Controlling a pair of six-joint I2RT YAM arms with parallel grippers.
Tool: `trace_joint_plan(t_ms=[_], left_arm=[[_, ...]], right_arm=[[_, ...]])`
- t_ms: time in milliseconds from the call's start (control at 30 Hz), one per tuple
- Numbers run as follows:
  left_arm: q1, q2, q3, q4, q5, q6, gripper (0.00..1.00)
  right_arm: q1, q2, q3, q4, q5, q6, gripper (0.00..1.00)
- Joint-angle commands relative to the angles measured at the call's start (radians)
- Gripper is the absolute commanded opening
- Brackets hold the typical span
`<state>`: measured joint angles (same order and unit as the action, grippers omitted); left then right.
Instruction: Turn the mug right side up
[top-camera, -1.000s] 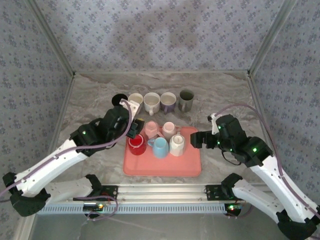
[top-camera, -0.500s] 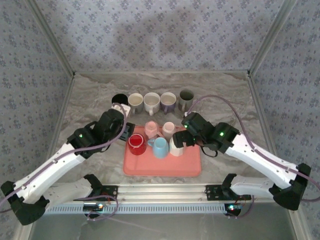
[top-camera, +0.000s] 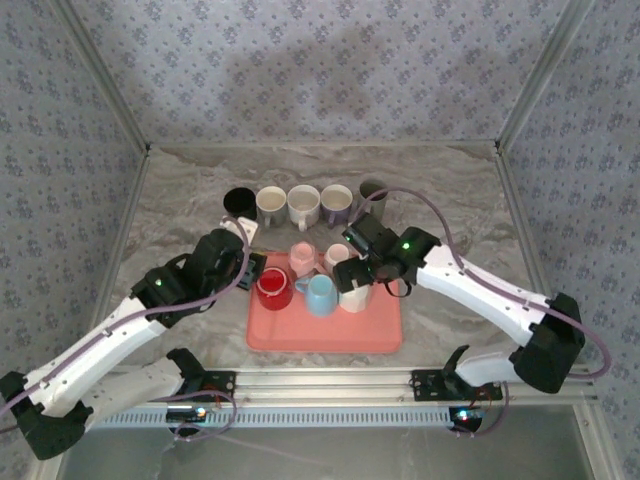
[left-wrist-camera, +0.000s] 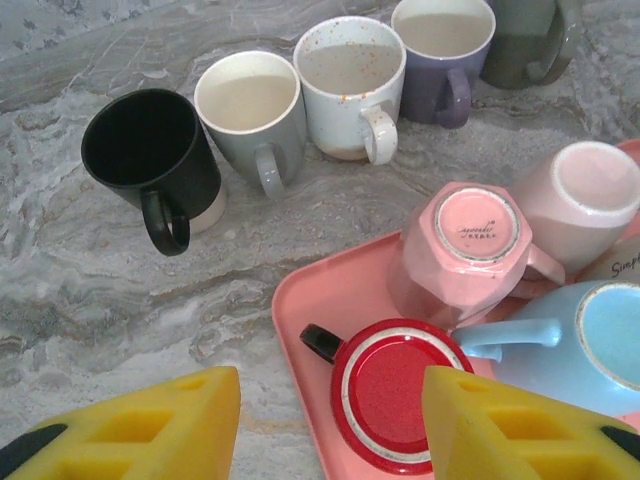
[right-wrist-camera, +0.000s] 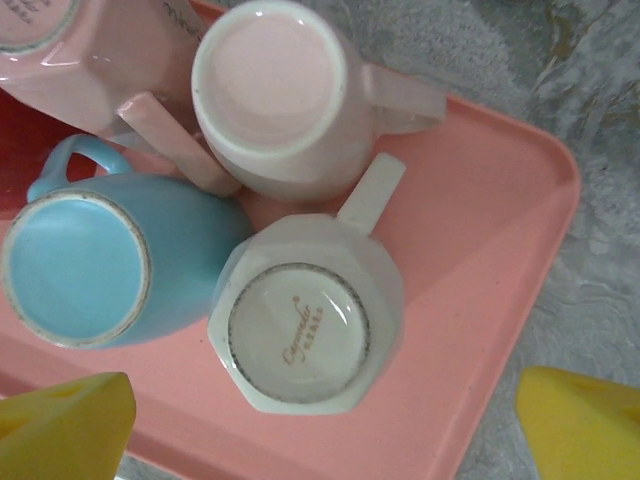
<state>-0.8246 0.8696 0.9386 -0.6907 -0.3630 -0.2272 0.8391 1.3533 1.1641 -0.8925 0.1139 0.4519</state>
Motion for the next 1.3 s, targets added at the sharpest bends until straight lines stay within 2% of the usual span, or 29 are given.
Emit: trace_joint_plan(t_ms=[0,200,400,567,667,767,967,1133,1267], left_arm=[[0.005,-0.018,-0.009,0.043,0.003,0.017,0.51],[0.007,-0.019,-0.015,0.048,0.005,0.021,0.51],[0.006,-0.02,-0.018,0.05,0.014,0.02,0.51],[0.007,-0.02,-0.02,0.05,0.014,0.022,0.51],[0.006,-0.019,-0.021,0.05,0.013,0.022,0.51],[0.006,-0.019,-0.022,0.051,0.015,0.022,0.51],[0.006,-0.022,-0.021,0.049,0.008,0.022,0.51],[0.007,-0.022,-0.021,0.05,0.008,0.021,0.51],[0.007,-0.024,-0.021,0.051,0.009,0.021,0.51]], right_arm=[[-0.02,0.04,0.02,0.028,-0.053,-0.018,0.99],[-0.034,0.114,0.059,0.054,-0.054,-0.033,0.96],[-0.06,0.139,0.039,0.042,-0.069,-0.085,0.85],[-0.064,0.137,0.006,0.013,-0.093,-0.12,0.82],[-0.066,0.137,-0.016,0.006,-0.113,-0.141,0.82],[-0.07,0.136,-0.029,0.012,-0.123,-0.146,0.87],[-0.071,0.132,-0.054,0.071,-0.11,-0.07,0.91],[-0.053,0.148,-0.072,0.067,-0.089,-0.069,0.87],[-0.05,0.127,-0.103,0.06,-0.105,-0.088,0.81]])
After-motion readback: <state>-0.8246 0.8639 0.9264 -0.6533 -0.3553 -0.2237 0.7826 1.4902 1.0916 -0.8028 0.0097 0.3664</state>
